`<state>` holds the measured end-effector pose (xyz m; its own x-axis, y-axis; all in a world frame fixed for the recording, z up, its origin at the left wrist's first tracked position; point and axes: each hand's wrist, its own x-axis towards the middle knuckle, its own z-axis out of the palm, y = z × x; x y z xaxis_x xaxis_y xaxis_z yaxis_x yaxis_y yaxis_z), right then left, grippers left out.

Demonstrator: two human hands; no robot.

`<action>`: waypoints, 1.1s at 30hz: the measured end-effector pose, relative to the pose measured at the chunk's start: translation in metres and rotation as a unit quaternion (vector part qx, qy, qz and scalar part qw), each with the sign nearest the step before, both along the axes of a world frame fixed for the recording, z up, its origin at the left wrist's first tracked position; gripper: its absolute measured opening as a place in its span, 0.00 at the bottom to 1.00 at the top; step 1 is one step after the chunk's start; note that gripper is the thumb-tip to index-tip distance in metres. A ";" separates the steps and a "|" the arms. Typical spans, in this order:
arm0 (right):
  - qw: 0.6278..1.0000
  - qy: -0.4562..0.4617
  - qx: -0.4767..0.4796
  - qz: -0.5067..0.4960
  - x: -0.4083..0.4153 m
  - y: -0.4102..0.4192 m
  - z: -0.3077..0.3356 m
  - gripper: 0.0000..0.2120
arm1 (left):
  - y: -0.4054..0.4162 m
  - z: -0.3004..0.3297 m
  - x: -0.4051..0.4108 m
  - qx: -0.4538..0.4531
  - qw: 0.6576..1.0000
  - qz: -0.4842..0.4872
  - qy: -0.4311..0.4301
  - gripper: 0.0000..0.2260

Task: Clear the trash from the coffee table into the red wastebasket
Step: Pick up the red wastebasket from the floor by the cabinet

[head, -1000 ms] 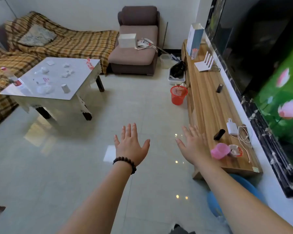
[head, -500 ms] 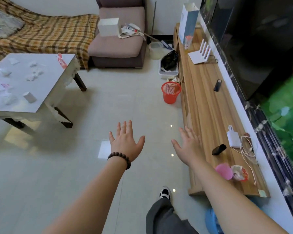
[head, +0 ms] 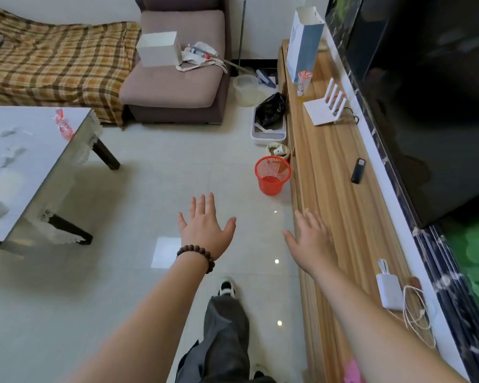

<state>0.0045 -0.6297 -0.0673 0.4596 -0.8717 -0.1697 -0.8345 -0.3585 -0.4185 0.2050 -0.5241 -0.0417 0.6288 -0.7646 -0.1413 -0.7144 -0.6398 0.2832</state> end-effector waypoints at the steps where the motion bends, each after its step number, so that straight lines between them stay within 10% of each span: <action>1: 1.000 0.002 0.002 -0.002 0.009 -0.015 -0.003 0.29 | -0.015 -0.003 0.010 0.003 1.000 -0.005 0.001 0.35; 16: 0.994 0.019 0.031 -0.102 0.184 -0.275 -0.047 0.28 | -0.288 -0.047 0.208 0.055 0.994 -0.093 0.018 0.35; 33: 0.982 0.033 0.129 -0.134 0.244 -0.466 -0.115 0.28 | -0.520 -0.134 0.254 0.157 0.970 -0.179 0.042 0.35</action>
